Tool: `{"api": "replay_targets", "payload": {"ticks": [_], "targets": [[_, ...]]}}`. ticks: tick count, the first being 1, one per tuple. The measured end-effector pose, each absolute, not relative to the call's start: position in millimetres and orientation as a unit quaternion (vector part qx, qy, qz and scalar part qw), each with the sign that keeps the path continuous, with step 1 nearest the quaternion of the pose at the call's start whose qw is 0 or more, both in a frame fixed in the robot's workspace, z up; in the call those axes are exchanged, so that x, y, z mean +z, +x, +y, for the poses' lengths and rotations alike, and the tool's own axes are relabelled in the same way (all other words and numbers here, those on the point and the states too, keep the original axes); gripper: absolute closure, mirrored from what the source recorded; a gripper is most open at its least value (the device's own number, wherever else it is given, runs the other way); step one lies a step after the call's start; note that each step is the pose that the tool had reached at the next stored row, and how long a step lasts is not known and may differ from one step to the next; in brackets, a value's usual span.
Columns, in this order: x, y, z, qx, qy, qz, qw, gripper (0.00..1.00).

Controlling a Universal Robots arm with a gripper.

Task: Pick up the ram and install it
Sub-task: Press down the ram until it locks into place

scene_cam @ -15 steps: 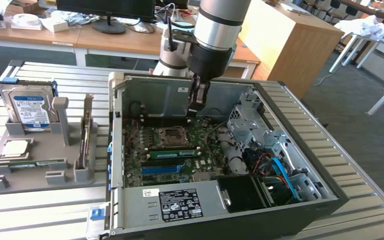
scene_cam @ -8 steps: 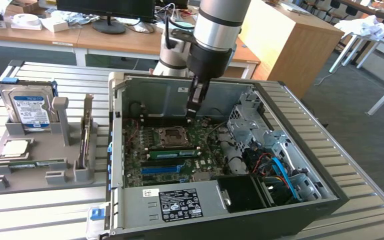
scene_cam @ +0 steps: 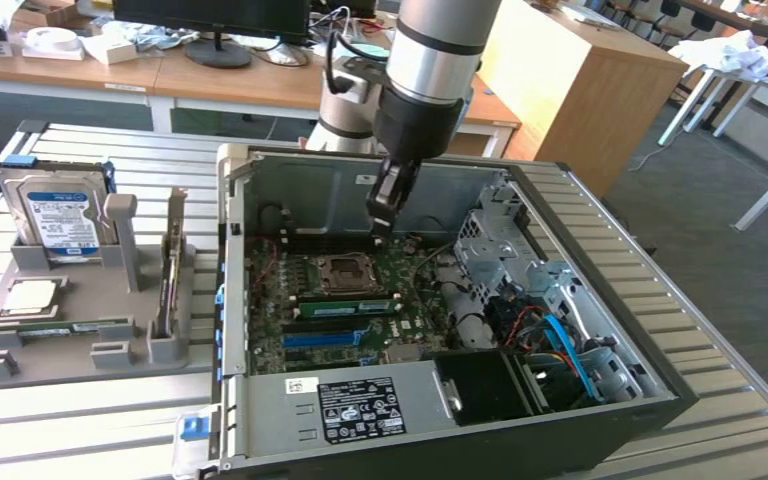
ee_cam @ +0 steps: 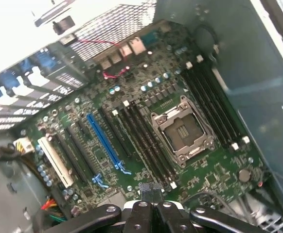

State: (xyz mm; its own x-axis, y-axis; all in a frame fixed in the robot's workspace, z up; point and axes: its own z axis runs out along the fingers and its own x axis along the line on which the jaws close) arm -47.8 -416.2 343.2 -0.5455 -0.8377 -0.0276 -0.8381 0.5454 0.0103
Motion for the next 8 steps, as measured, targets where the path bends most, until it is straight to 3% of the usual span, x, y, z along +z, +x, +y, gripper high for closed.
{"api": "replay_targets", "payload": {"ticks": [8], "targets": [[341.4, -47.8, -416.2, 0.01, -0.411, 0.911, 0.01, 0.9]]}}
